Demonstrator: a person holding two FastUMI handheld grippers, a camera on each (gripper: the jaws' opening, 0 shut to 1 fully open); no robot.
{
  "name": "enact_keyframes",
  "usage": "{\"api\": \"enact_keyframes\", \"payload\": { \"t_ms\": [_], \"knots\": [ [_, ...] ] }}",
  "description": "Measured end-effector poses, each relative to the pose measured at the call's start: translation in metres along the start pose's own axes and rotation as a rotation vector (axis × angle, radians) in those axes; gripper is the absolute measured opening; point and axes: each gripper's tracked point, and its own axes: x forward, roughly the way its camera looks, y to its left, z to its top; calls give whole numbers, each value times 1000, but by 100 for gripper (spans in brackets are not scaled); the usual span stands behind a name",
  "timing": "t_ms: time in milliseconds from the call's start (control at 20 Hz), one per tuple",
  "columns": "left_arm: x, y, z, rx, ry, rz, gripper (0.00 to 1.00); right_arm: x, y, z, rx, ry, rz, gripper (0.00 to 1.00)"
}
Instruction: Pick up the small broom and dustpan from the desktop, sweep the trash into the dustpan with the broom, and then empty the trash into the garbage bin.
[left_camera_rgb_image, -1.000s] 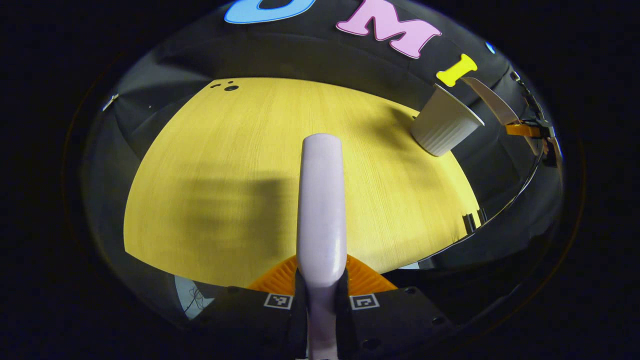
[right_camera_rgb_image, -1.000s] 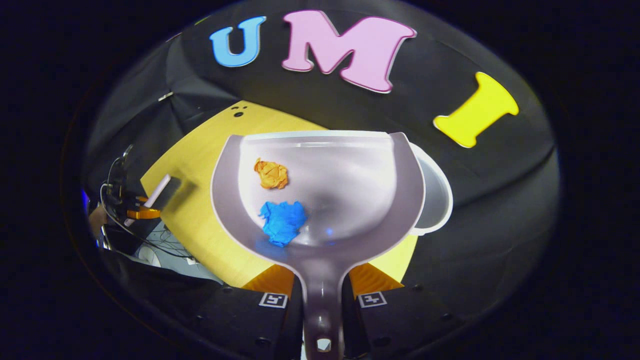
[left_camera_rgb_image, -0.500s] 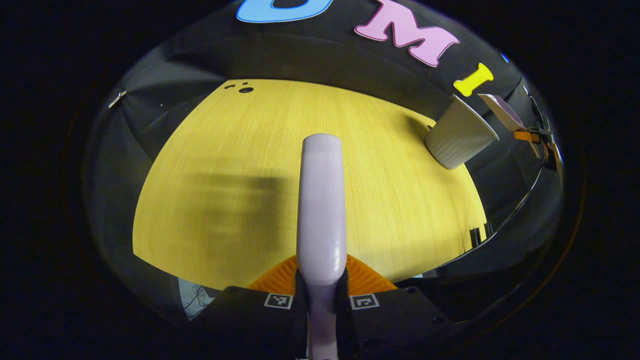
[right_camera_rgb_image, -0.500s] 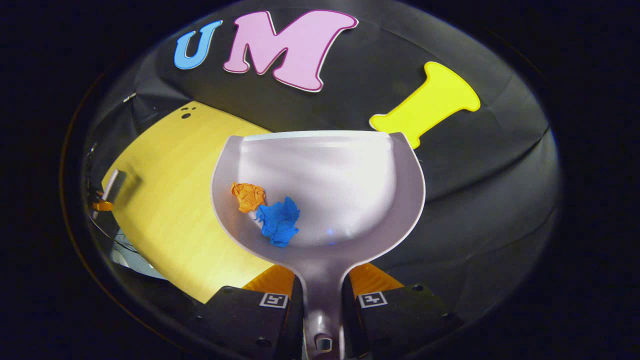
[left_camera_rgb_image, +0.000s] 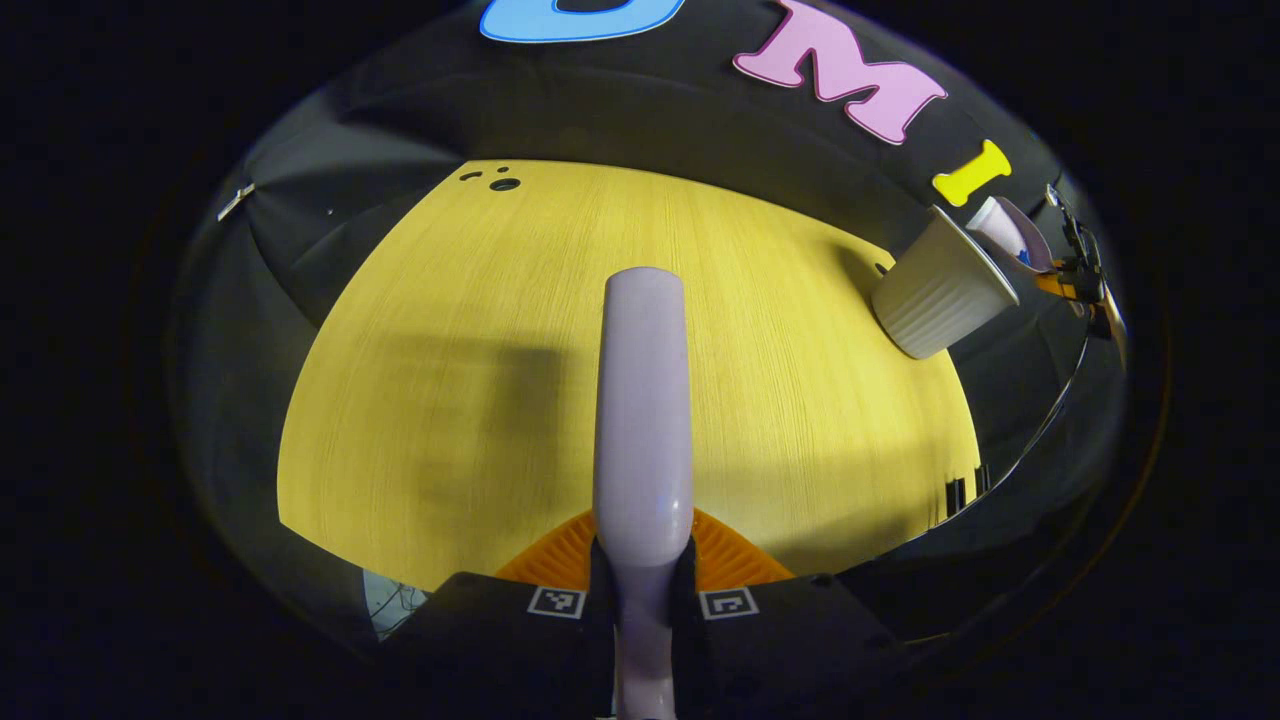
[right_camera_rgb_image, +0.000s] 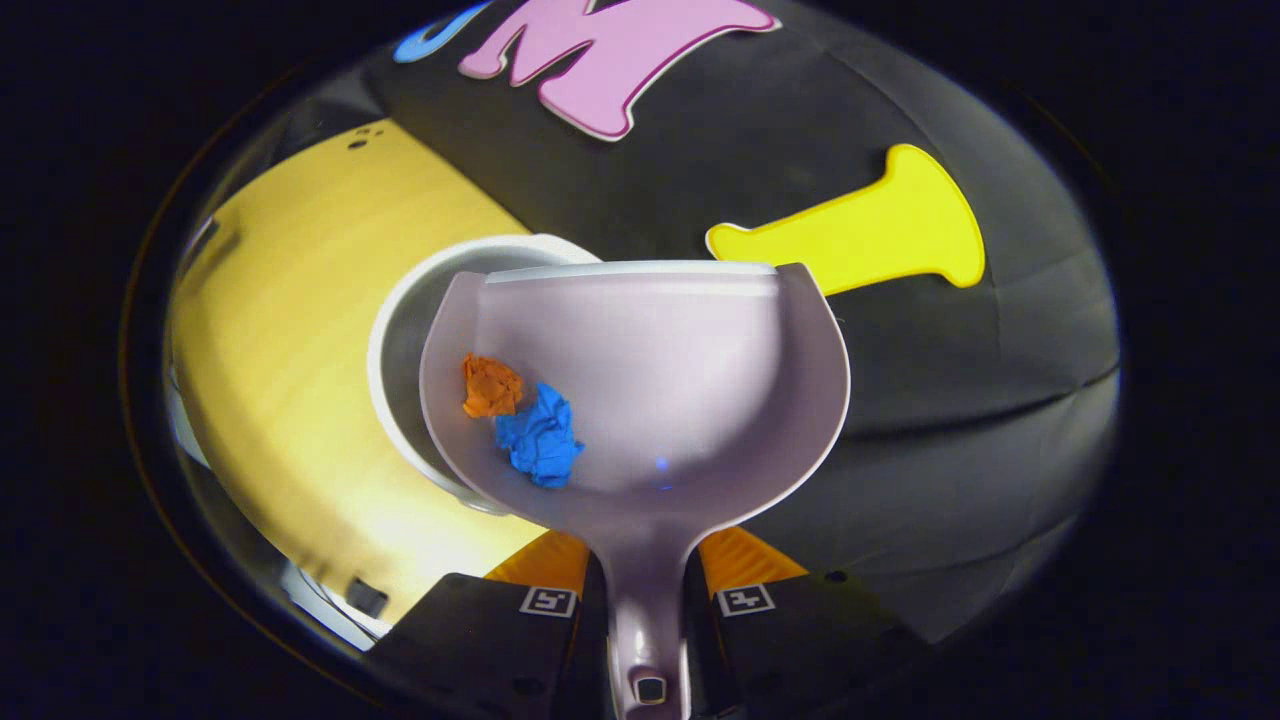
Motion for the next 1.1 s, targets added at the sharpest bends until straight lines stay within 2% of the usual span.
{"api": "enact_keyframes", "payload": {
  "t_ms": [200,250,300,350,450,500,550,600,650,750,850,1100],
  "knots": [
    [5,0,9,6,22,13,27,28,6,-2,-162,45,0,36],
    [6,-1,12,8,25,15,27,32,5,0,-206,51,-11,31],
    [7,-2,14,9,27,16,27,34,4,2,-250,55,-23,36],
    [8,-4,16,9,29,15,26,37,4,3,-289,58,-34,36],
    [12,-7,19,12,36,15,27,41,6,3,-352,61,-39,36],
    [14,-8,20,14,41,15,27,43,9,4,-377,65,-38,31],
    [16,-9,22,15,44,15,27,46,8,4,-406,71,-42,40],
    [18,-10,23,16,46,13,27,47,9,3,-437,83,-47,31],
    [18,-12,25,20,48,13,27,49,11,1,-472,97,-45,36],
    [20,-16,28,34,44,14,27,57,9,1,-552,113,-52,36],
    [20,-20,31,29,38,13,27,58,10,3,-574,101,-72,36],
    [19,-22,36,17,27,30,26,55,12,6,-514,94,-65,36]
  ]
}}
